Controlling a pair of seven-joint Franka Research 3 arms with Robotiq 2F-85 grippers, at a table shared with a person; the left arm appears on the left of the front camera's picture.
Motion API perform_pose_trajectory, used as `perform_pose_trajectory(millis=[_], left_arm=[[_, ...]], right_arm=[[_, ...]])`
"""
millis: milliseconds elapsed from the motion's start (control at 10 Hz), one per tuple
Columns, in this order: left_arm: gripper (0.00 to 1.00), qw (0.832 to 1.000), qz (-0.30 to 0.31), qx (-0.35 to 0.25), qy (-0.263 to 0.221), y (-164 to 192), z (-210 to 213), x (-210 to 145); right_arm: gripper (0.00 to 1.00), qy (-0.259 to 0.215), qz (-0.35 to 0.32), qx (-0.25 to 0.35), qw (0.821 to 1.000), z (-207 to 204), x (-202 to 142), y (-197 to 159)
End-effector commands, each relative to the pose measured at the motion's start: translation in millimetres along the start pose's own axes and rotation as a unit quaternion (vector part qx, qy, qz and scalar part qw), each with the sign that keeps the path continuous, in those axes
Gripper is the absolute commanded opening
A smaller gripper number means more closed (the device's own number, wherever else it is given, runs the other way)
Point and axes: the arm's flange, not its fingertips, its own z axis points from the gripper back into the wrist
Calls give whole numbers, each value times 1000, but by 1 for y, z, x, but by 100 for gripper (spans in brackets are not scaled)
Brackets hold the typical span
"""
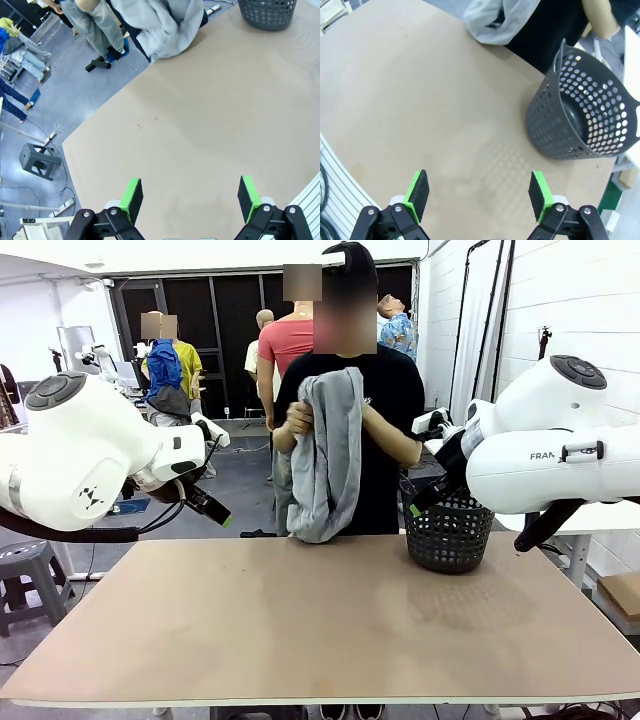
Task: Fold the training pants.
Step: Grab both ends of the Training pants handed by a person.
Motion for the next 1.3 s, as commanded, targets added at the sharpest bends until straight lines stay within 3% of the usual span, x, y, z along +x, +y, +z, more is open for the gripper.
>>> perform_pose_trajectory(millis=[0, 1200], left_arm=[[100, 1000, -6, 3, -5, 2, -2, 1], [100, 1000, -6, 3, -5, 2, -2, 1]], right_arm=[[100, -3, 0, -1, 1000, 0, 1, 0], [100, -3, 0, -1, 1000, 0, 1, 0]])
